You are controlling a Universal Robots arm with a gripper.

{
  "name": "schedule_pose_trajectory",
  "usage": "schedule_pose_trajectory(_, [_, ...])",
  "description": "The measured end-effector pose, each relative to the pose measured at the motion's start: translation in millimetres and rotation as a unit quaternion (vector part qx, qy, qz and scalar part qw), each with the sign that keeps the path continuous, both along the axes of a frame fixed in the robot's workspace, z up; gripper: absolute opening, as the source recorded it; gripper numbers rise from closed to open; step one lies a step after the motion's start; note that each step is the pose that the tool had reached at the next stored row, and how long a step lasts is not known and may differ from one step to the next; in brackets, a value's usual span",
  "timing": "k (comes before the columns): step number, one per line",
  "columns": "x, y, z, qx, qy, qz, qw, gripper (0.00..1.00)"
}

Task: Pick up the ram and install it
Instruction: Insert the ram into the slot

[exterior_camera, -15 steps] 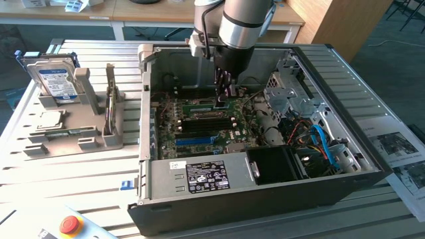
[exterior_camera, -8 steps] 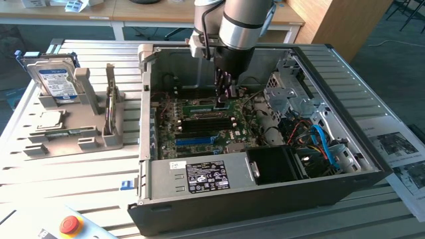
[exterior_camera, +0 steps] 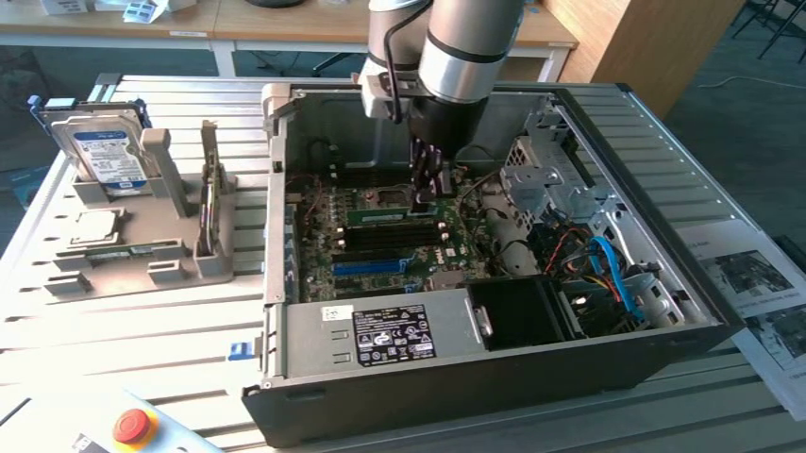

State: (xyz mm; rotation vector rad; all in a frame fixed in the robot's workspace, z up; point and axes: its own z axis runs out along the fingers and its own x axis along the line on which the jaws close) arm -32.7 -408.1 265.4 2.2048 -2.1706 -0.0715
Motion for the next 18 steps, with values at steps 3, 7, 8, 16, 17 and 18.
schedule_pose_trajectory(3, [0.0,-0.1,0.0,0.0000,0.0000,0.000,1.0000,0.12])
schedule_pose_trajectory(7, [0.0,-0.2,-2.3,0.0000,0.0000,0.000,1.0000,0.12])
schedule_pose_trajectory(8, [0.0,-0.2,-3.6,0.0000,0.0000,0.000,1.0000,0.12])
schedule_pose_trajectory(16, [0.0,-0.2,-8.0,-0.0001,0.0000,-0.009,1.0000,0.12])
schedule_pose_trajectory(17, [0.0,-0.2,-8.2,0.0000,0.0000,-0.009,1.0000,0.12])
schedule_pose_trajectory(18, [0.0,-0.1,-8.9,0.0002,-0.0001,-0.009,1.0000,0.12])
